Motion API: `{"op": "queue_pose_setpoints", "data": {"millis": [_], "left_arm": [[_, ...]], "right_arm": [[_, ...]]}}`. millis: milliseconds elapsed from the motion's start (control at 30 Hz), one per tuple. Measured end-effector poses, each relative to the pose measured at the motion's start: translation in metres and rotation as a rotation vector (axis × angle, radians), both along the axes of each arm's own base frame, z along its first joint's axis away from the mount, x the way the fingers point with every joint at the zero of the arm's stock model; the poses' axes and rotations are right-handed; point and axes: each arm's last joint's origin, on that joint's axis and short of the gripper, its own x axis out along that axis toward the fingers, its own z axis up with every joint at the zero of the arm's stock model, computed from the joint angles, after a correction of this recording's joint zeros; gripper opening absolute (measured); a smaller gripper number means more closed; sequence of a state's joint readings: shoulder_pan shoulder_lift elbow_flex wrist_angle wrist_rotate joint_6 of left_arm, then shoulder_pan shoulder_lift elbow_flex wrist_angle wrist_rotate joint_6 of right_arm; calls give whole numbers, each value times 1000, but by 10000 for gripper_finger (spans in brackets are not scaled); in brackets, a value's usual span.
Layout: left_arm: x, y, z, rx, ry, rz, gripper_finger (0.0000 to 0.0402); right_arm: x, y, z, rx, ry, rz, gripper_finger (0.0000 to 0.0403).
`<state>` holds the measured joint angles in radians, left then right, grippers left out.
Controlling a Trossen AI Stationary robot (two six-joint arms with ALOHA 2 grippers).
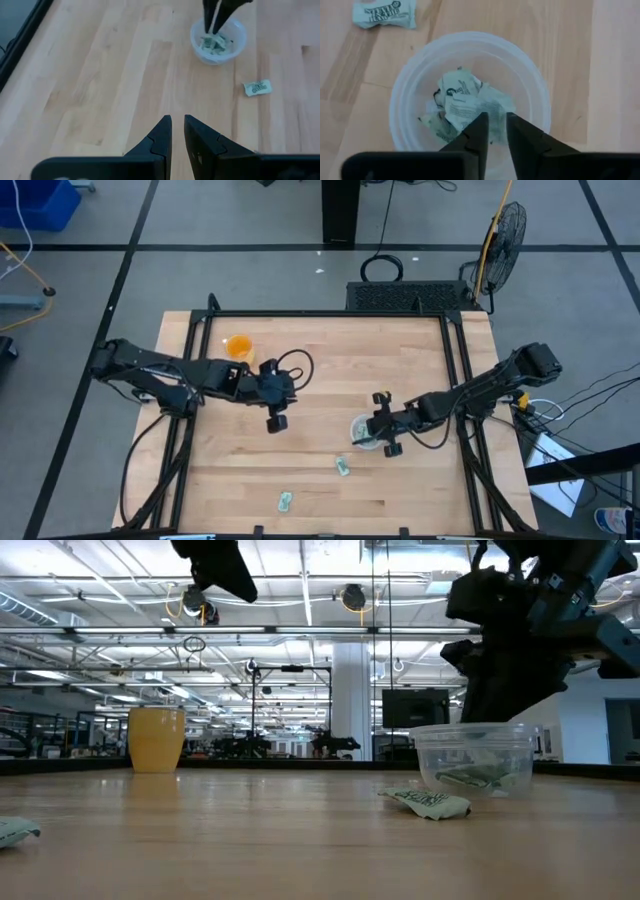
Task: Pick and place Stevia / Truvia into bins
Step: Put the stevia packet into the transparent container
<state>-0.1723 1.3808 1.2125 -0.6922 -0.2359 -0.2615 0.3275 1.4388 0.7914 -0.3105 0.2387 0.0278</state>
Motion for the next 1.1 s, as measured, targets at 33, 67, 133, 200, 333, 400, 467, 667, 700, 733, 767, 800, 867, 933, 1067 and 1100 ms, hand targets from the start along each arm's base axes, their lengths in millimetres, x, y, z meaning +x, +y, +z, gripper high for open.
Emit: {"op": "queue_pose_setpoints", "data": {"millis": [33,67,133,200,333,400,467,667,700,733,767,800,867,933,1067,1100], "left_arm": [[0,-1,0,0,1,-4,58],[0,-2,0,-1,-1,-7,58],[-1,-5,0,-2,-2,-18,58],[-1,-8,0,-6,-1,-32,58],[-3,-18,0,-23,1,-69,58],[-4,-23,0,-26,2,-85,58],[-5,-28,0,-26,2,-101,58],[-9,-43,0,-33,-3,-150,58],[-10,-44,0,-38,-4,-149,58],[-10,-46,0,-38,-4,-150,58],[-11,-47,0,-37,-6,-153,58],[-11,-48,1,-34,-10,-154,58],[-11,-51,1,-17,-20,-150,58],[-14,-53,3,11,-33,-142,58],[-16,-57,4,30,-41,-143,58],[-16,-58,4,31,-41,-146,58]], "right_arm": [[0,0,0,-8,-2,6,72],[0,0,1,-25,-9,2,80],[-1,-2,5,-64,-35,-14,94],[-1,-3,12,-83,-66,-17,104],[4,0,34,-47,-170,-19,116],[8,5,47,-3,-239,11,118],[12,12,56,23,-288,53,118],[27,43,58,14,-291,156,121],[30,49,58,9,-290,175,122],[34,55,57,1,-286,196,123],[39,61,57,-8,-283,216,123],[44,66,56,-16,-280,235,123],[54,75,52,-25,-263,251,123],[63,80,46,-29,-226,245,123],[77,84,25,26,-104,238,123],[80,85,19,48,-81,238,123]]}}
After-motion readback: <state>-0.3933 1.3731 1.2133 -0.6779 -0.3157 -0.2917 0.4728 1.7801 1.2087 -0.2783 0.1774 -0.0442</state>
